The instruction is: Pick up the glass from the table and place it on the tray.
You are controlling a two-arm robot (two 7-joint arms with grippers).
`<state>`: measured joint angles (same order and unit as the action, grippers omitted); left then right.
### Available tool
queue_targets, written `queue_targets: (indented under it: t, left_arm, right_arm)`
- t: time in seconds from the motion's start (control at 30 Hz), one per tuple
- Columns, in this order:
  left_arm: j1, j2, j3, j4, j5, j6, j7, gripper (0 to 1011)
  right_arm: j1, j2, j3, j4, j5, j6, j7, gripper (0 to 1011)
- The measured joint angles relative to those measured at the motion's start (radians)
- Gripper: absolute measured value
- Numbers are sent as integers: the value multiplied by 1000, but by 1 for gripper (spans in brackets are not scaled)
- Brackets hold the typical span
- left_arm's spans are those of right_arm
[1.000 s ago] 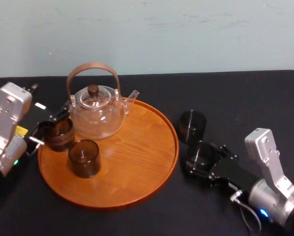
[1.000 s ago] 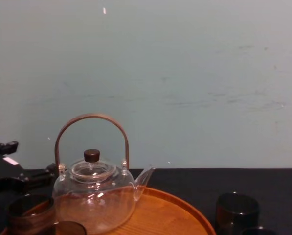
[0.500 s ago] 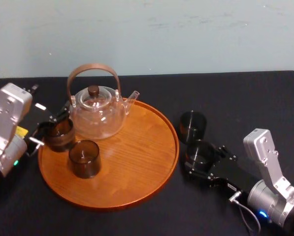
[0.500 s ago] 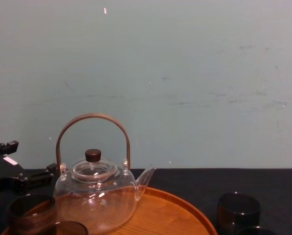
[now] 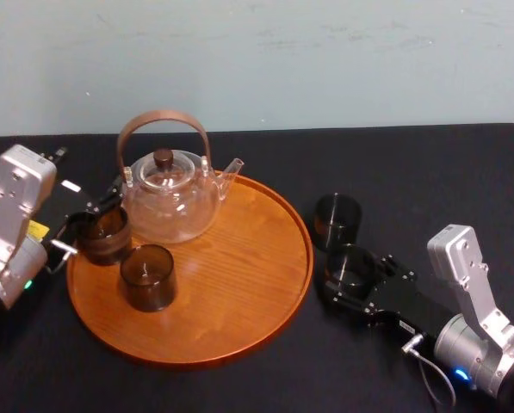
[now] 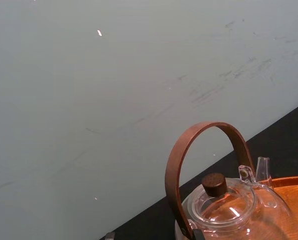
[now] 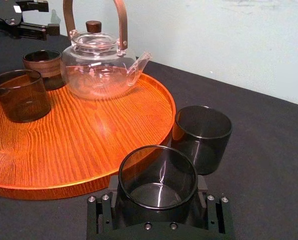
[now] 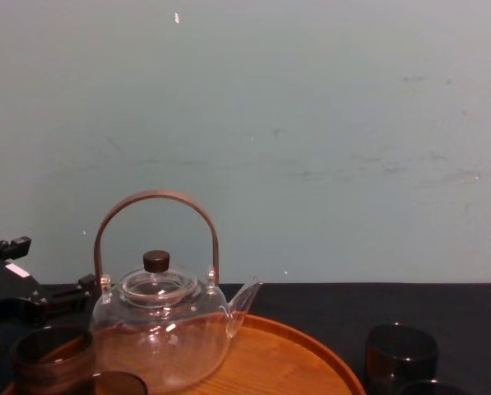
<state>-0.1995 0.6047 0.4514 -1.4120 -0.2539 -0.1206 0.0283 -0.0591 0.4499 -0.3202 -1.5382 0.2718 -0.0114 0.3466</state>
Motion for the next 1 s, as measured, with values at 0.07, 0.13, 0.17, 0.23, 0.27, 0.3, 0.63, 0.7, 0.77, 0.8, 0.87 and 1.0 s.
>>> queue_targets:
  t: [0.07, 0.13, 0.17, 0.23, 0.27, 0.3, 0.63, 0.7, 0.77, 0.8, 0.87, 1.0]
  left_arm:
    - [0, 0, 0, 0, 0, 0, 0, 1001]
    - [0, 0, 0, 0, 0, 0, 0, 1001]
    - [0, 0, 0, 0, 0, 0, 0, 1001]
    - [0, 0, 0, 0, 0, 0, 0, 1001]
    - [0, 0, 0, 0, 0, 0, 0, 1001]
    - [0, 0, 0, 0, 0, 0, 0, 1001]
    - [0, 0, 0, 0, 0, 0, 0, 1001]
    - [0, 0, 0, 0, 0, 0, 0, 1001]
    - [0, 0, 0, 0, 0, 0, 0, 1001]
    - [0, 0, 0, 0, 0, 0, 0, 1002]
    - [0, 0, 0, 0, 0, 0, 0, 1001]
    - [0, 0, 0, 0, 0, 0, 0, 1001]
  right_arm:
    - [0, 0, 0, 0, 0, 0, 0, 900]
    - [0, 0, 0, 0, 0, 0, 0, 900]
    - [0, 0, 0, -1, 0, 0, -1, 900]
    - [-1, 1, 0, -1, 1, 0, -1, 900]
    - [-1, 1, 0, -1, 1, 0, -1, 900]
    - [-1, 1, 0, -1, 1, 0, -1, 900]
    - [-16, 9, 17, -42, -2, 17, 5, 900]
    - [-22, 15, 22, -60, -6, 26, 5, 900]
    - [-31, 24, 30, -90, -13, 42, 5, 900]
    - [-35, 27, 32, -99, -15, 47, 4, 900]
    - [-46, 36, 43, -132, -22, 62, 3, 900]
    - [-55, 43, 52, -159, -25, 72, 3, 900]
